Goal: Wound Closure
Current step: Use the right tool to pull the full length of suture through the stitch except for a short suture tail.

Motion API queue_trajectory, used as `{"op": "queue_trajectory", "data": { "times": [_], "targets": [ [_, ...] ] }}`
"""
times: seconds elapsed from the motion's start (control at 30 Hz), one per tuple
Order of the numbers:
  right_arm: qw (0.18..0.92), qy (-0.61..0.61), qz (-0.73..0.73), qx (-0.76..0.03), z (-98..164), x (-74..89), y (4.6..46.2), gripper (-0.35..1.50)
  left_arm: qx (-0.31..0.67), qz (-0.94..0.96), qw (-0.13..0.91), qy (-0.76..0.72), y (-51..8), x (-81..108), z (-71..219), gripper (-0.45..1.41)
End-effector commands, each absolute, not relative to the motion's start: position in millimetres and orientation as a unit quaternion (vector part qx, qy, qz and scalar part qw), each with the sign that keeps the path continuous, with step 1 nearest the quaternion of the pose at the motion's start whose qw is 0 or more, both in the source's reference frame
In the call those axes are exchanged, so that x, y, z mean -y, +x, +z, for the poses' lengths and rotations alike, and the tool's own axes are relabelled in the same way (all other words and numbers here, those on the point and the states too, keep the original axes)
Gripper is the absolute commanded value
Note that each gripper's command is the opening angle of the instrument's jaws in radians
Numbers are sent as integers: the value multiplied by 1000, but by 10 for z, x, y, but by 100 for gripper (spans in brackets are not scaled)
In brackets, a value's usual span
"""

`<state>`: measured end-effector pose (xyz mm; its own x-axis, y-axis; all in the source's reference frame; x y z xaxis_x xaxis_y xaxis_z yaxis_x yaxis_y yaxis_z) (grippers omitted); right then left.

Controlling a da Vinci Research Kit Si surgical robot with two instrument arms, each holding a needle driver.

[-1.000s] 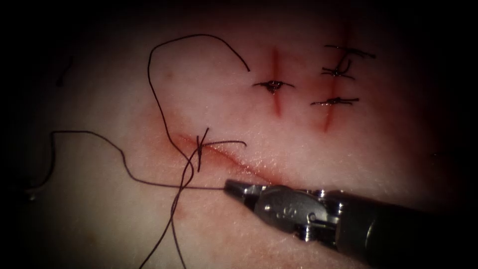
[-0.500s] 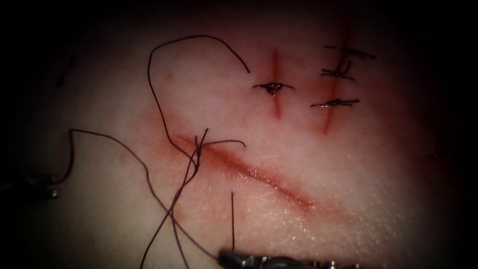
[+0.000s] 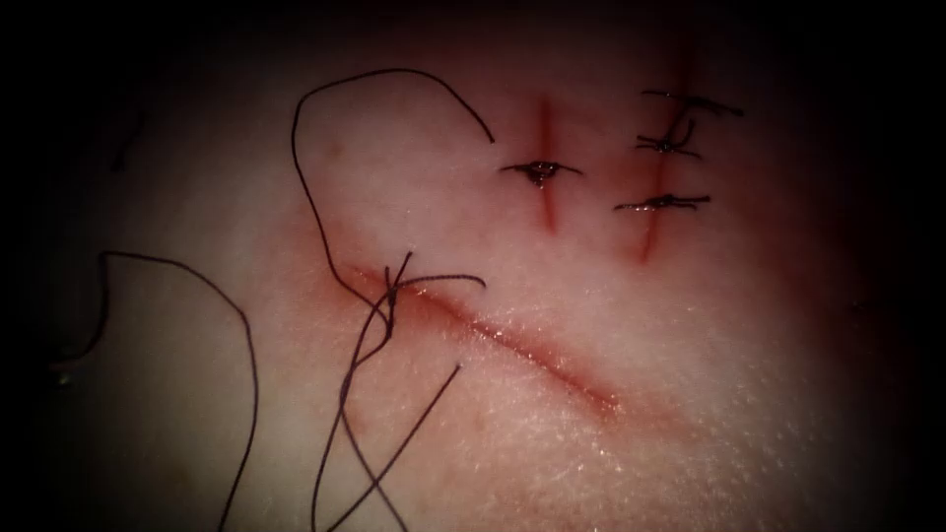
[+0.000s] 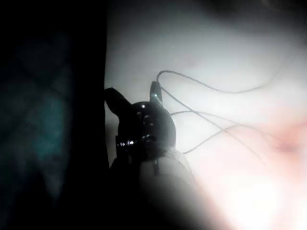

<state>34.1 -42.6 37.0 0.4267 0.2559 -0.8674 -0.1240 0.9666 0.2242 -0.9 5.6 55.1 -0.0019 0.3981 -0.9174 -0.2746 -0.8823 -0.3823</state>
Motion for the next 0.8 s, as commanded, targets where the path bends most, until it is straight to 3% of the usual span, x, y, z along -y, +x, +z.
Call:
{"op": "queue_trajectory", "data": {
  "times": [0.03, 0.2, 0.3, 0.4, 0.53, 0.8],
  "targets": [
    [837, 49, 105, -534, 382, 404, 341, 146, 42, 705, 240, -666, -9, -54, 557, -45],
    [831, 23, 82, -550, 388, 361, 301, 148, 4, 721, 261, -642, 42, -73, 564, -45],
    [842, -11, 69, -535, 396, 335, 287, 140, -7, 730, 266, -629, 53, -76, 573, -45],
    [854, -42, 56, -516, 411, 320, 285, 128, -9, 731, 266, -629, 51, -75, 577, -45],
    [877, -89, 57, -469, 452, 296, 288, 138, -9, 729, 264, -631, 46, -76, 580, -45],
    [893, -91, 44, -439, 522, 281, 295, 136, -8, 726, 262, -636, 35, -75, 583, -45]
  ]
}}
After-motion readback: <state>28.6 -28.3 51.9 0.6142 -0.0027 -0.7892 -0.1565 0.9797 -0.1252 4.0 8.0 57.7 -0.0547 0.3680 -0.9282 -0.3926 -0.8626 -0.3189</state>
